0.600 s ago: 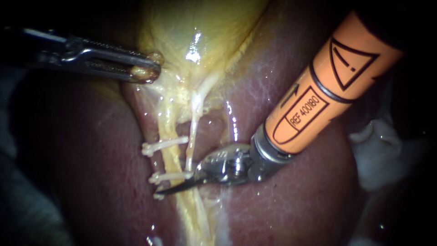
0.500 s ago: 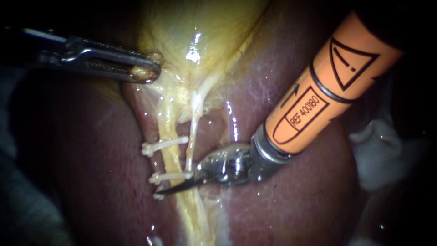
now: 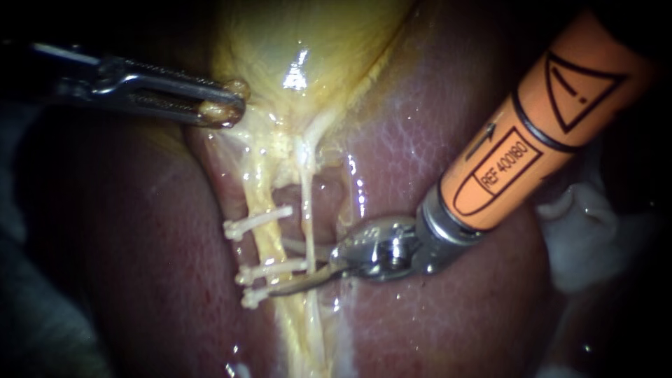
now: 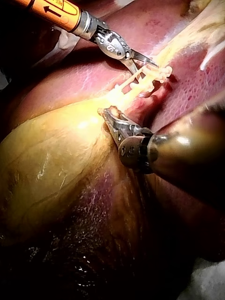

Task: Go to the cutting position left tube

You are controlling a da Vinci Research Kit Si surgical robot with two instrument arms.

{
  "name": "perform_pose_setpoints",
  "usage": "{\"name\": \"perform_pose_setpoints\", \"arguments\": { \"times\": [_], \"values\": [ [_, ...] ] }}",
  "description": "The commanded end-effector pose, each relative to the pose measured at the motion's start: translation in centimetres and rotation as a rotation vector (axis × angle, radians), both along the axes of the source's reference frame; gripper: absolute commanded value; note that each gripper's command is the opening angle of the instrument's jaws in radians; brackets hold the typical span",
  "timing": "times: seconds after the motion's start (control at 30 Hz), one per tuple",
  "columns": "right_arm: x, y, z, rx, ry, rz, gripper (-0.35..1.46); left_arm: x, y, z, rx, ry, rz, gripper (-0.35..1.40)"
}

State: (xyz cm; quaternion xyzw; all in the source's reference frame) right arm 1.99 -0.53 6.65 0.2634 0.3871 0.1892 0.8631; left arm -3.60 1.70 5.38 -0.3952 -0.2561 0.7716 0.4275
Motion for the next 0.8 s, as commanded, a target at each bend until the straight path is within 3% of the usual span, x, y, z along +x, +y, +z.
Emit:
{"name": "perform_pose_setpoints", "arguments": {
  "times": [0.03, 0.57, 0.8],
  "values": [
    [-0.04, 0.02, -0.01, 0.001, -0.001, 0.002, 1.26, 0.00, 0.00, 0.00, 0.000, -0.001, 0.001, -0.35],
    [-0.50, 0.24, -0.19, 0.004, -0.013, 0.016, 1.27, 0.02, 0.00, 0.00, 0.000, -0.001, 0.001, -0.35],
    [-0.54, 0.33, -0.16, 0.086, 0.086, -0.015, 1.29, 0.02, 0.00, 0.00, 0.000, -0.001, 0.001, -0.35]
  ]
}}
